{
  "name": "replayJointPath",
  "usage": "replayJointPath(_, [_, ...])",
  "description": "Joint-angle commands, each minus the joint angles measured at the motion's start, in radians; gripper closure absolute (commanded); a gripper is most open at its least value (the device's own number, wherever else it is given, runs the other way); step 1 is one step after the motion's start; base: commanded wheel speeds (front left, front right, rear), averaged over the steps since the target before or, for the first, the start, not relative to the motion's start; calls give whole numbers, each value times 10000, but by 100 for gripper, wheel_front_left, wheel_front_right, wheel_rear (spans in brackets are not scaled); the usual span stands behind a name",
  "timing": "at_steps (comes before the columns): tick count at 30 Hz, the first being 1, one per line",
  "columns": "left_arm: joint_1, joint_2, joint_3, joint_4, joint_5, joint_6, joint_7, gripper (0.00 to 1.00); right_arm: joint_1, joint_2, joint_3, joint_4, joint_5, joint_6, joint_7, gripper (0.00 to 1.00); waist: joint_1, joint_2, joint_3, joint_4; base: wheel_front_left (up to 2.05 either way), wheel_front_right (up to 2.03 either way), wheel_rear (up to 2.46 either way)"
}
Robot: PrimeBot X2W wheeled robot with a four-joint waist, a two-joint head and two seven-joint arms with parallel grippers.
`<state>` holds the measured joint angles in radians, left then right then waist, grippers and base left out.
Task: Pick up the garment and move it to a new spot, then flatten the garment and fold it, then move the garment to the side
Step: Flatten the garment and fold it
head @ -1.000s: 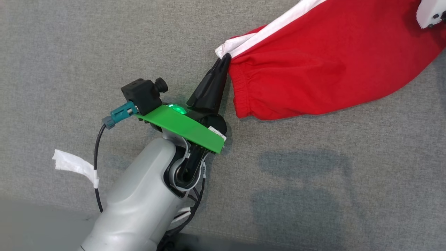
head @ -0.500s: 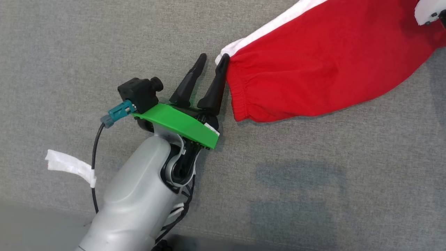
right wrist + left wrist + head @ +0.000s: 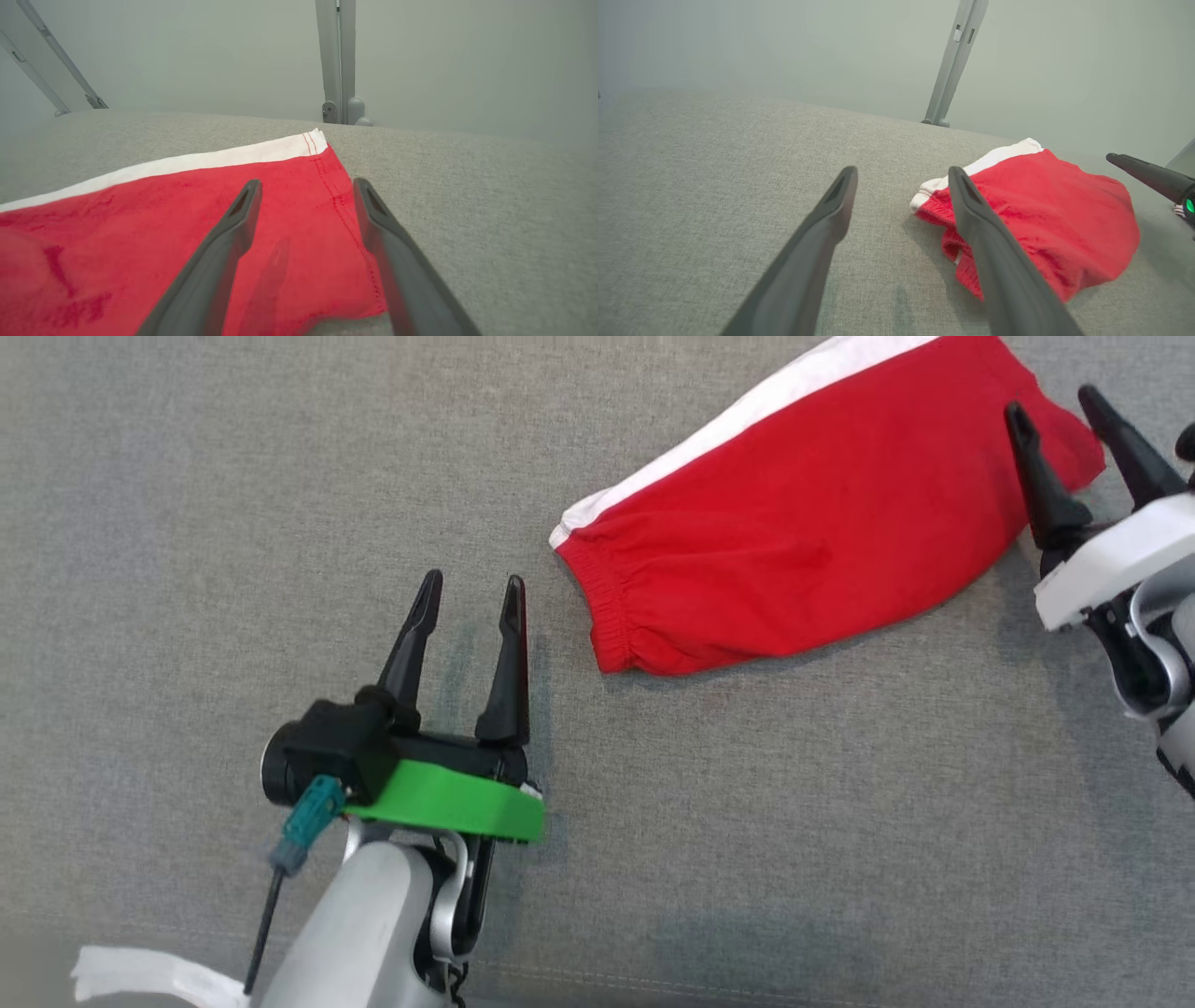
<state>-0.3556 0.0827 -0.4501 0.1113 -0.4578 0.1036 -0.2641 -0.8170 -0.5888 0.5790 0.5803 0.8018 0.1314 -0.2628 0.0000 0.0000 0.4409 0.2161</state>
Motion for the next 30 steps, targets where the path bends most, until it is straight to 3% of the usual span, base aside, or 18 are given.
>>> replayJointPath(1, [467, -46, 24, -175, 313, 108, 15, 0, 442, -89, -33, 7, 304, -16, -33, 0, 0, 0, -509, -21, 0, 0, 0])
replayJointPath(8, [1620, -236, 42, -831, 1552, 450, 15, 0, 1107, -591, 6, 305, 1191, -15, 256, 0, 0, 0, -856, 319, 0, 0, 0])
replayJointPath(14, [2092, -306, -342, -1057, 2267, 367, 15, 0, 609, -891, -61, 1159, 1939, -15, 1362, 0, 0, 0, -746, 751, 0, 0, 0])
replayJointPath(23, [1666, -322, -696, -1042, 2241, 244, 15, 0, -466, -804, 532, 2554, 1766, -15, 2689, 0, 0, 0, -402, 1142, 0, 0, 0])
replayJointPath(24, [1626, -323, -717, -1020, 2220, 249, 15, 0, -550, -743, 614, 2696, 1729, -13, 2784, 17, 0, 0, -396, 1156, 0, 0, 0])
replayJointPath(28, [1486, -324, -787, -939, 2191, 249, 15, 0, -808, -439, 1076, 3199, 1563, -8, 3152, 33, 0, 0, -405, 1164, 0, 0, 0])
replayJointPath(30, [1448, -323, -826, -897, 2184, 239, 15, 0, -897, -287, 1300, 3343, 1521, -8, 3291, 53, 0, 0, -420, 1149, 0, 0, 0])
